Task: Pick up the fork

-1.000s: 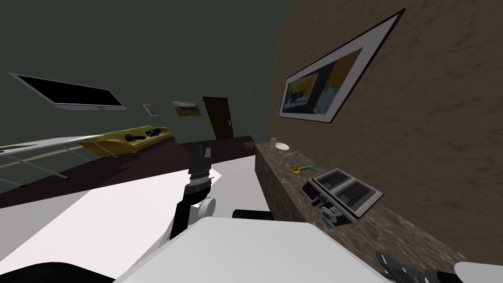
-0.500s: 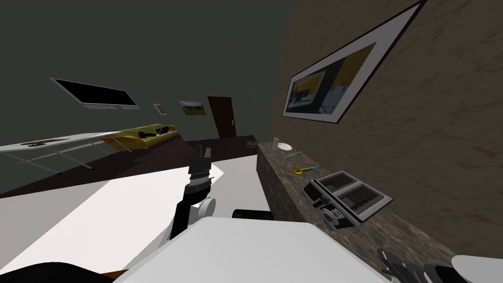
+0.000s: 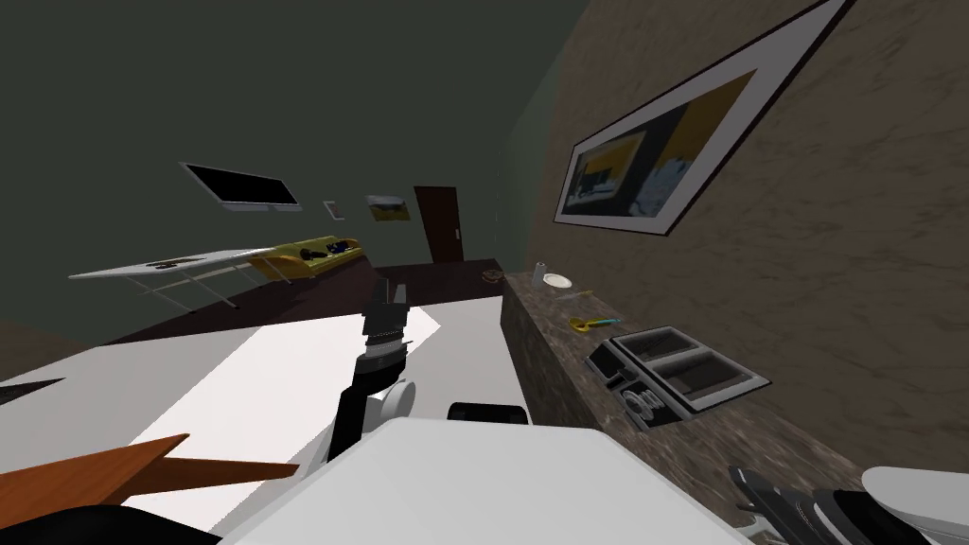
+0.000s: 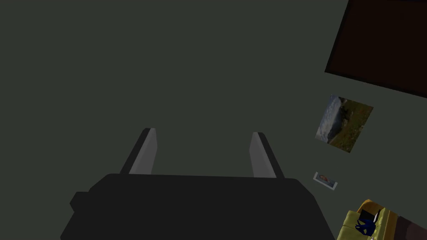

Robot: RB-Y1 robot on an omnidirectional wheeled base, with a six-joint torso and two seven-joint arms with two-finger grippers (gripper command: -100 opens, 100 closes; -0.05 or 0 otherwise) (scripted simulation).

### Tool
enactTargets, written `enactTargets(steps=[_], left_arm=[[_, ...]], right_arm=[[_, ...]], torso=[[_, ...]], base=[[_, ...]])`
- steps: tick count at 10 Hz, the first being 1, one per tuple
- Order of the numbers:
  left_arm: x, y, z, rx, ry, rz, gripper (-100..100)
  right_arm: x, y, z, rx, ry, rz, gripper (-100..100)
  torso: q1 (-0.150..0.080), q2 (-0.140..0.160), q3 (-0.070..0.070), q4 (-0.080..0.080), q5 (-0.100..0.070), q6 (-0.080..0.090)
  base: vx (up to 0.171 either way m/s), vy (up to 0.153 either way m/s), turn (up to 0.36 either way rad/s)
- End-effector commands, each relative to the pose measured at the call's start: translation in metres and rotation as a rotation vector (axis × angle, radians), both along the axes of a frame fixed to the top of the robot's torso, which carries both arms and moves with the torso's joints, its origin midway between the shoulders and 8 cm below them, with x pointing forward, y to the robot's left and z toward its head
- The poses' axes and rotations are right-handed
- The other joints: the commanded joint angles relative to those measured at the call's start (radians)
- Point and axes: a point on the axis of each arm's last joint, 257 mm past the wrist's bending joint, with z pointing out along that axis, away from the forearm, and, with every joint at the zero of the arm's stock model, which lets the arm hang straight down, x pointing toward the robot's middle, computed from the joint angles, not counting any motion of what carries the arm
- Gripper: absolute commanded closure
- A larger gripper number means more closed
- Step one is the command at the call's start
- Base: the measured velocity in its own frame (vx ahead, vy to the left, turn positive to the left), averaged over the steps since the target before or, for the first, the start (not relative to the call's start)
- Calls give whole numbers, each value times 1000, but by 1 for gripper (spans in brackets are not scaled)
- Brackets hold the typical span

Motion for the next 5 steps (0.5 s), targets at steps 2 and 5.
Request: enactTargets(steps=[2,5], left_arm=[[0,0,0,0,0,0,0],[0,0,0,0,0,0,0]], right_arm=[[12,-13,7,5,-3,-49,100],[15,-14,8,6,-4,-56,0]], torso=[[1,0,0,0,0,0],[-1,-4,-2,-1,0,1]], base=[[-136,61,181],[-61,28,72]])
